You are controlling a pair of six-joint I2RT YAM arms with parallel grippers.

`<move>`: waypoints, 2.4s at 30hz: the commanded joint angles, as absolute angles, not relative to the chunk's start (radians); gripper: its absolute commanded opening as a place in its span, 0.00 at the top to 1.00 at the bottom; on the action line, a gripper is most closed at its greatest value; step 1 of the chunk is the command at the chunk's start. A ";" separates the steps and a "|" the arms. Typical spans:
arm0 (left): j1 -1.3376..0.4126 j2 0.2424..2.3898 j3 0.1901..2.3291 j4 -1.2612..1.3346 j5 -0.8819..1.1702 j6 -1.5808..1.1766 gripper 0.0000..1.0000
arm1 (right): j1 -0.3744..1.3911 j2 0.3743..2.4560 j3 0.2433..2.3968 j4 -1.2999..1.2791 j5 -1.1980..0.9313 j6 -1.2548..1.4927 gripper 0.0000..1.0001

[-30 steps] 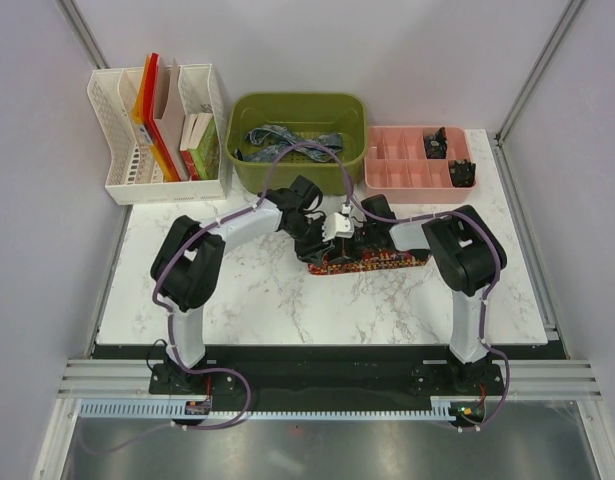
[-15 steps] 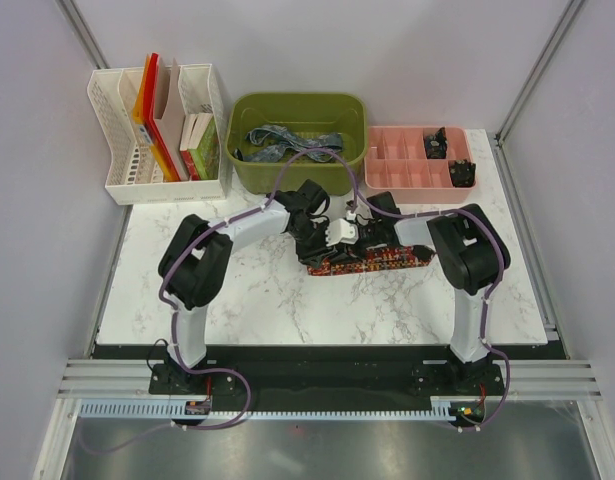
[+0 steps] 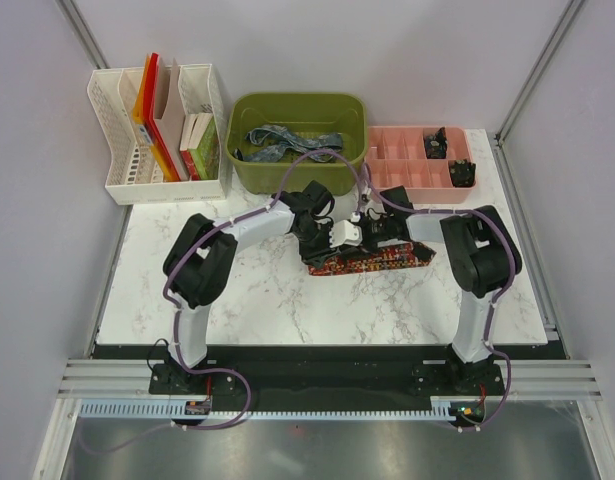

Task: Roll the ties
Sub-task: Roll the tie at the center of the board.

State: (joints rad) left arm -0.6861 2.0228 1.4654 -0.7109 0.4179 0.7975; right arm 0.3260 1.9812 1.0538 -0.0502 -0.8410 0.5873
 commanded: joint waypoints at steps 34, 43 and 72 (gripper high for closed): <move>-0.611 1.907 1.356 -0.681 0.563 0.838 0.22 | 0.302 2.013 1.014 -0.124 -0.721 0.457 1.00; -0.615 1.913 1.305 -0.537 0.554 0.799 0.18 | 0.319 2.043 1.025 -0.129 -0.698 0.454 1.00; -0.676 2.028 1.419 -0.577 0.535 0.744 0.47 | 0.489 2.051 0.979 0.265 -0.749 0.839 0.95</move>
State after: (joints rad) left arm -0.6224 1.9614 1.3811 -0.6235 0.5137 0.7635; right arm 0.4389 2.0415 1.0142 0.1680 -0.7887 0.7742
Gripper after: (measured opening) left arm 0.555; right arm 0.026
